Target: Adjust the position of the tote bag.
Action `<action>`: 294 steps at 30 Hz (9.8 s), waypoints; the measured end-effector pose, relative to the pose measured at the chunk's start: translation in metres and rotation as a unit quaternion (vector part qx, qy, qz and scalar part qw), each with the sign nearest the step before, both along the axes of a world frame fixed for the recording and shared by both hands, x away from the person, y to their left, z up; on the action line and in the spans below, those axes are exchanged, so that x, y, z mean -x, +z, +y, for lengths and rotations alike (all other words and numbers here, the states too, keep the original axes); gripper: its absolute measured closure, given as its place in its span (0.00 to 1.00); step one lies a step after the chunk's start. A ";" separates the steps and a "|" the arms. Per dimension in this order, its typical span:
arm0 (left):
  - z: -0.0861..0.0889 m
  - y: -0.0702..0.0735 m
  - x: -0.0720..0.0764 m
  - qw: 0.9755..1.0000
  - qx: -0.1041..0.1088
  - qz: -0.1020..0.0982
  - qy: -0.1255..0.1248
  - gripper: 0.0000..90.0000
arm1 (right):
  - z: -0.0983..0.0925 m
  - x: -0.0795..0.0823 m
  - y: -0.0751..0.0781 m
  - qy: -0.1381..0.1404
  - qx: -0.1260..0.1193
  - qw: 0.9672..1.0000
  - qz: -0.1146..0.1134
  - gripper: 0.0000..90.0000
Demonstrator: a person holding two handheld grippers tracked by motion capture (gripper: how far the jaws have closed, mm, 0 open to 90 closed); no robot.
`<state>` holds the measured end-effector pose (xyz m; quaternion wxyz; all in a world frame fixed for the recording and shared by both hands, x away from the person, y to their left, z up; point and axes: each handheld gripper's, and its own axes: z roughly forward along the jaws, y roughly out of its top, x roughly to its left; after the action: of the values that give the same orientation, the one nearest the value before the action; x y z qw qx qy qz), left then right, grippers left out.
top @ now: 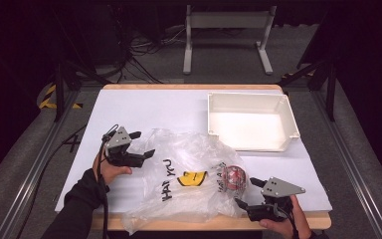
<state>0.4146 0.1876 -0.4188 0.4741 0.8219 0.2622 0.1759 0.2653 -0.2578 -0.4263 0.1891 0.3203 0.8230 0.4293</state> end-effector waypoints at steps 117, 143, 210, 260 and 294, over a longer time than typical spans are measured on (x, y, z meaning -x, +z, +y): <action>0.033 -0.023 0.040 0.981 -0.145 0.130 0.000 1.00 | 0.056 -0.054 -0.015 0.006 0.060 0.997 0.046 0.84; 0.066 -0.024 0.076 0.979 -0.119 0.163 0.007 1.00 | 0.096 -0.123 -0.009 0.010 0.064 0.998 0.003 1.00; 0.030 0.000 -0.006 0.989 -0.094 0.109 0.024 1.00 | 0.072 -0.048 -0.014 0.077 0.083 0.993 0.027 1.00; 0.099 -0.014 0.070 0.991 -0.047 0.101 0.069 0.94 | 0.090 -0.128 0.004 0.030 0.064 0.997 -0.020 0.88; 0.048 -0.023 0.033 0.994 -0.048 0.097 0.028 0.98 | 0.044 -0.061 -0.008 0.044 0.109 0.992 0.054 0.99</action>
<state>0.3816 0.2358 -0.4418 0.4017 0.8489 0.3214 0.1211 0.3261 -0.2137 -0.4342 0.1592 0.2840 0.8872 0.3271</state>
